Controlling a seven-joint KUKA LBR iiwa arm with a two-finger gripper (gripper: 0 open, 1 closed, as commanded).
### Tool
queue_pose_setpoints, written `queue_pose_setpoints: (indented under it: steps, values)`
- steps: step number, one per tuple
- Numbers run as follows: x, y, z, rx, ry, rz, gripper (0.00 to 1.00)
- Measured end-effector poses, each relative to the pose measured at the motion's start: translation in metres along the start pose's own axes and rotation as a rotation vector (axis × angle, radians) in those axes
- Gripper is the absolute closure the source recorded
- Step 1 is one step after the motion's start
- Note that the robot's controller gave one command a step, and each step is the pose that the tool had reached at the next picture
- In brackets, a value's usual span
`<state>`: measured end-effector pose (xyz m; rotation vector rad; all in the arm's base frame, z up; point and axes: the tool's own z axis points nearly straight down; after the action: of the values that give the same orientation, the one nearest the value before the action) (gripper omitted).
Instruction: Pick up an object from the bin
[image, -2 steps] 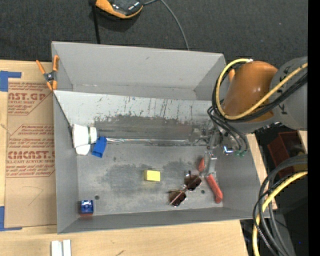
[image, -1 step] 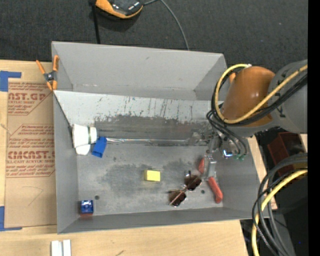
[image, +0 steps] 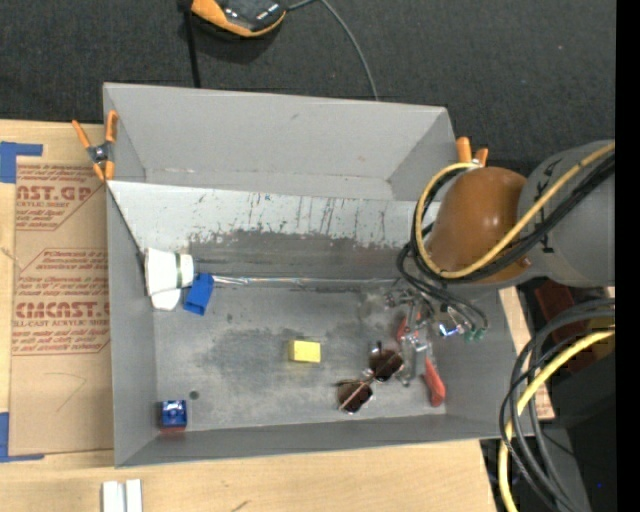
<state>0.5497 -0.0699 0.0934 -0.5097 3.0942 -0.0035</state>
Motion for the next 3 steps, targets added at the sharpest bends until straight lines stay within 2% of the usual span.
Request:
queue_pose_setpoints:
  steps: [1, 2, 3]
  values:
    - [0.014, 0.004, 0.017, -0.004, 0.004, 0.012, 0.0]
    - [0.024, 0.009, 0.019, -0.002, 0.001, 0.267, 0.0]
    - [0.035, 0.017, 0.022, -0.003, 0.003, 0.147, 0.0]
